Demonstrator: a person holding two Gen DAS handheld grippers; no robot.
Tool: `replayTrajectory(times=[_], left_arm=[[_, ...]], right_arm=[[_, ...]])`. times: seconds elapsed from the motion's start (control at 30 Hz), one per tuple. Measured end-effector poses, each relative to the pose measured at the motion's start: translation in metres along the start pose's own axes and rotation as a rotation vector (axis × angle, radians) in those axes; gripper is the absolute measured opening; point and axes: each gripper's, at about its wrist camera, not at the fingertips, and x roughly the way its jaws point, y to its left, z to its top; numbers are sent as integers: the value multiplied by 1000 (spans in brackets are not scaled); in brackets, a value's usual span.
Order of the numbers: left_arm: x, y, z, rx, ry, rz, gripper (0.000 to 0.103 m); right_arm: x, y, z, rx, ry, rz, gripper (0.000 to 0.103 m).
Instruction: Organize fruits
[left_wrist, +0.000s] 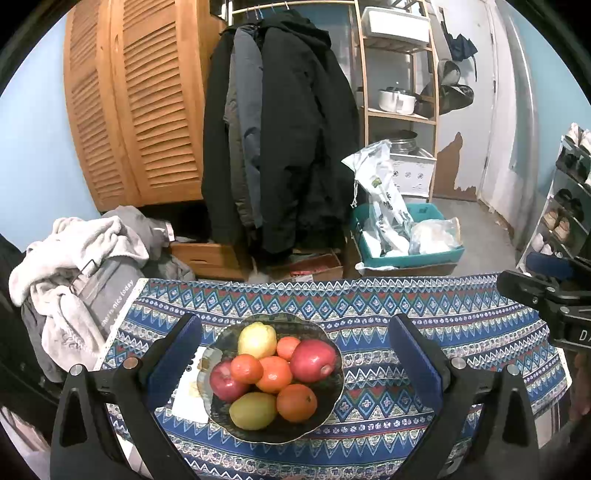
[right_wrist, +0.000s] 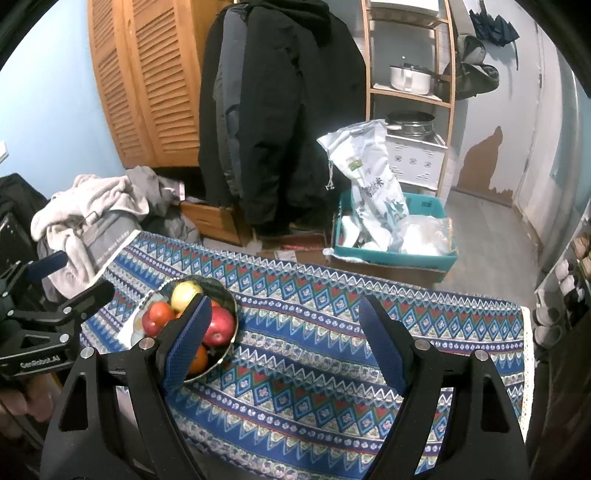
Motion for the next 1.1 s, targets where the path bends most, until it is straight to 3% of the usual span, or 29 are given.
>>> replayTrajectory(times=[1.1], left_arm=[[-4, -6, 0, 23, -5, -6, 102]], right_arm=[[-3, -2, 1, -9, -2, -1, 81]])
